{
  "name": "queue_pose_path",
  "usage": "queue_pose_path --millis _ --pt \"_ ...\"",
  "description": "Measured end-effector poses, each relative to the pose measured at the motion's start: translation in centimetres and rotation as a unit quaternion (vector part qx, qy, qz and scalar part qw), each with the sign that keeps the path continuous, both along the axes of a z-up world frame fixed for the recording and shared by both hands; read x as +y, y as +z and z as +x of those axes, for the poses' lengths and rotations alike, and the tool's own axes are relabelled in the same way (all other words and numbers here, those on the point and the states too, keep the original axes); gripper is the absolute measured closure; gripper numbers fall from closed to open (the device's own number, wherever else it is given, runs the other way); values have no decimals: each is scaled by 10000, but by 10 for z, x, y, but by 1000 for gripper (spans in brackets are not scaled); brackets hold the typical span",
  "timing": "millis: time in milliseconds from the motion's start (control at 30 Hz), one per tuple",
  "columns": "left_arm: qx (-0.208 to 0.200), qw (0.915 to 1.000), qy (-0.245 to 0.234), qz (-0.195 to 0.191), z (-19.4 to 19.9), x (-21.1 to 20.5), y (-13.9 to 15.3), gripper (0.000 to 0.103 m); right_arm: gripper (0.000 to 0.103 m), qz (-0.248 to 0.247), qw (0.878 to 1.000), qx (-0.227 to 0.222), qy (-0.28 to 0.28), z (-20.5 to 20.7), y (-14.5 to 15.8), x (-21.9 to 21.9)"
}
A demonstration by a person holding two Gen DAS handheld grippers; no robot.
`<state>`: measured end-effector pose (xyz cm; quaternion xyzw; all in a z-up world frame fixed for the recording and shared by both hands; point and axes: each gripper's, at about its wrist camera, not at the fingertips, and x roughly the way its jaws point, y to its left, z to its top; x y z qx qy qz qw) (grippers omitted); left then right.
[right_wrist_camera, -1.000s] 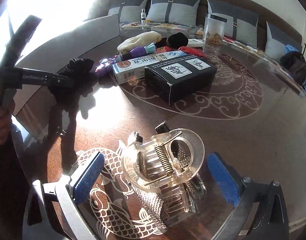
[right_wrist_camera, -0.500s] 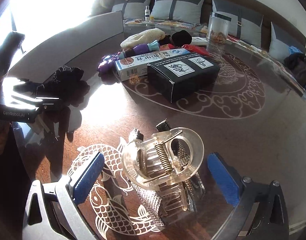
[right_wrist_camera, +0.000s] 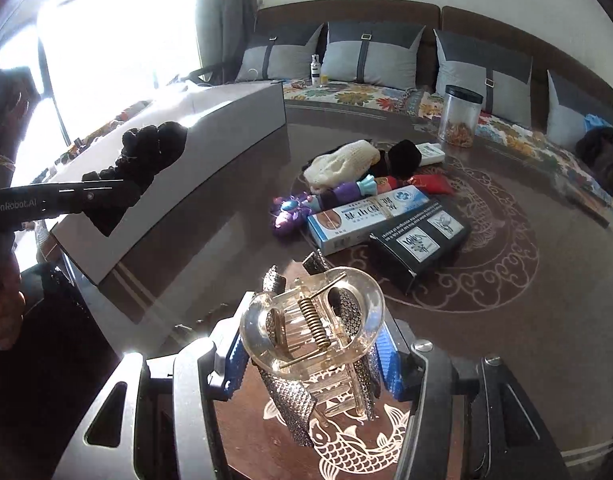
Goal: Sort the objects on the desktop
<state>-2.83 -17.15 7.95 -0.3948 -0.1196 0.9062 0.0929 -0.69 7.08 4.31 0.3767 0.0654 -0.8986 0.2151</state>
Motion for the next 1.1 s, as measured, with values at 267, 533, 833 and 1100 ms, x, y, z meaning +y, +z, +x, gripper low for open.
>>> queue_pose_path --millis 267,533,833,1100 --pt "-520 9882 1397 -351 -22 -154 -6 71 49 -640 9859 143 1541 -33 78 -191" --pt "-1256 9732 1760 -778 -23 -194 -45 56 37 -292 9756 -799 2025 -72 42 -319" --pt "-428 9848 1527 -710 6 -145 -4 33 6 -656 9905 -110 1205 -69 55 -235" --pt "133 9994 -55 -314 23 24 13 1 0 110 9997 151 157 -24 8 -72"
